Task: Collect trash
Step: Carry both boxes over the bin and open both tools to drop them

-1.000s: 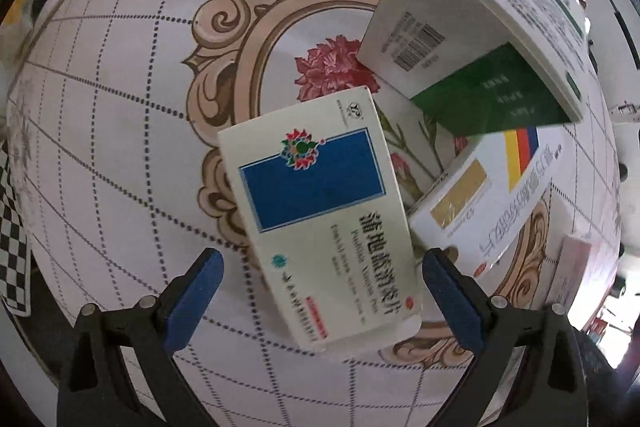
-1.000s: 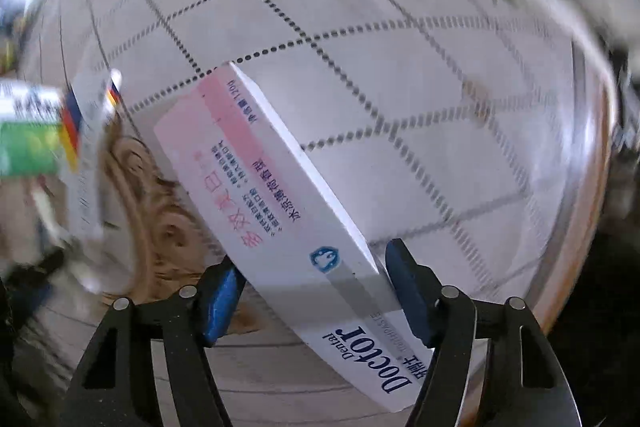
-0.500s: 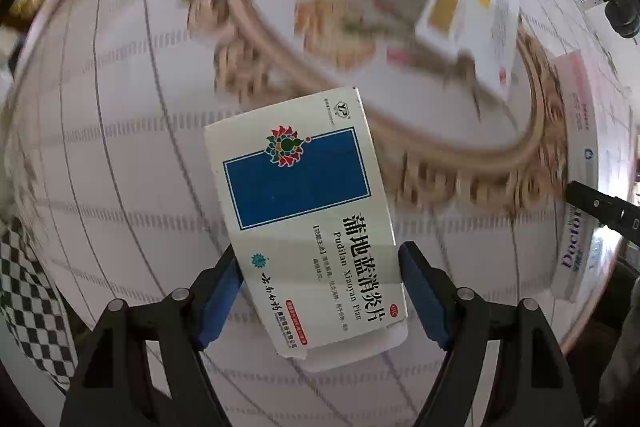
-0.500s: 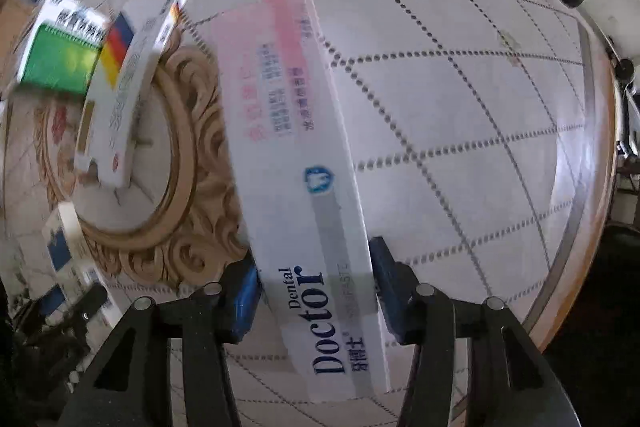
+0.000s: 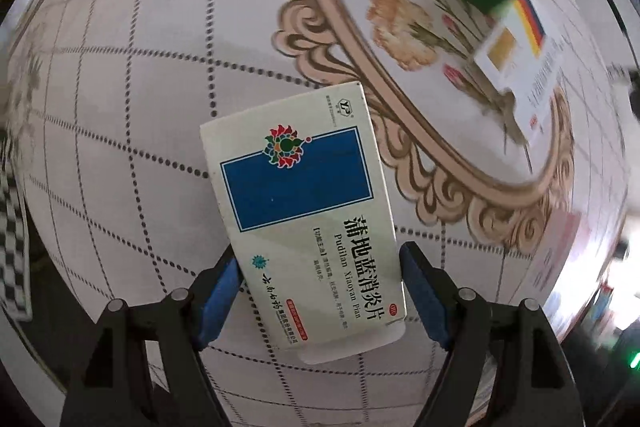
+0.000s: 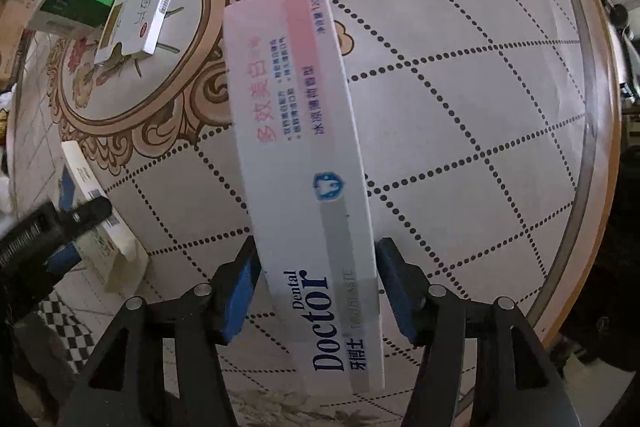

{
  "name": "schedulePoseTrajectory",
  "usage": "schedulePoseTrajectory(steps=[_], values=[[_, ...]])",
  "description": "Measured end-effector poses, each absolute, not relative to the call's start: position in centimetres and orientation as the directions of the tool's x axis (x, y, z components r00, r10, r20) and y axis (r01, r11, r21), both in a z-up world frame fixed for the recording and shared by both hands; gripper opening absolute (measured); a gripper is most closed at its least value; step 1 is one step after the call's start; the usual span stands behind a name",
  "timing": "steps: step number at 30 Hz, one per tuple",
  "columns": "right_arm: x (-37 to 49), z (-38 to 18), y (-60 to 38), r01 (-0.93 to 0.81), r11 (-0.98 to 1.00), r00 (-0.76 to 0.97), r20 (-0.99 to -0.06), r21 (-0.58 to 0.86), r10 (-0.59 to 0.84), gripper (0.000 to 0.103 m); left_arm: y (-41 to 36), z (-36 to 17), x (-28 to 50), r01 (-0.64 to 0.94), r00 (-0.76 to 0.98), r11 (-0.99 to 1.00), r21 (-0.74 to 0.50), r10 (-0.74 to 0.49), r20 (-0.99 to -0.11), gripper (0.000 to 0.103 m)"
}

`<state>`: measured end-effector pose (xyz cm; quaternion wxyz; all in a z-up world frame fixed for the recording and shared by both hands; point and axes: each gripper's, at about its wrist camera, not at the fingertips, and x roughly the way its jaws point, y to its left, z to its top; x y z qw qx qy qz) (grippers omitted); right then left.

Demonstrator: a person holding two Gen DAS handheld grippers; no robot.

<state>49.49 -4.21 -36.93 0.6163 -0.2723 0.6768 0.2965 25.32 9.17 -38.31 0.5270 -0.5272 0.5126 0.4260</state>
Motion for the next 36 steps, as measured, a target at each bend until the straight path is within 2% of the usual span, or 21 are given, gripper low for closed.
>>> schedulePoseTrajectory(steps=[5, 11, 13, 20, 28, 36], values=[[48.5, -36.6, -5.5, -0.686, 0.721, -0.096, -0.995, 0.095, 0.040, 0.062, 11.3, -38.8, 23.7, -0.985, 0.135, -0.122, -0.120, -0.127, -0.983, 0.078], [51.1, -36.5, -5.1, -0.685, 0.725, -0.062, -0.997, 0.070, 0.038, 0.062, 12.8, -39.7, 23.6, -0.983, 0.098, -0.172, -0.070, -0.158, -0.983, 0.081], [53.1, -36.3, -2.4, -0.706, 0.707, -0.032, -0.999, 0.054, 0.044, 0.053, 12.8, -39.4, 25.7, -0.992, 0.069, -0.117, -0.052, -0.146, -0.987, 0.077], [52.8, -34.8, -2.0, -0.729, 0.679, -0.027, -0.996, 0.080, 0.089, 0.051, 10.1, -38.0, 26.9, -0.990, 0.002, 0.141, -0.008, -0.040, -0.999, 0.076], [49.0, -30.2, -6.0, -0.750, 0.649, 0.001, -0.980, 0.129, 0.197, 0.051, 5.7, -30.8, 23.4, -0.926, 0.005, 0.366, 0.094, 0.260, -0.966, 0.076], [37.6, -27.2, -12.0, -0.748, 0.611, -0.061, -0.944, 0.258, 0.324, 0.051, 0.5, -27.6, 17.8, -0.875, 0.183, 0.482, -0.039, 0.257, -0.949, 0.076]])
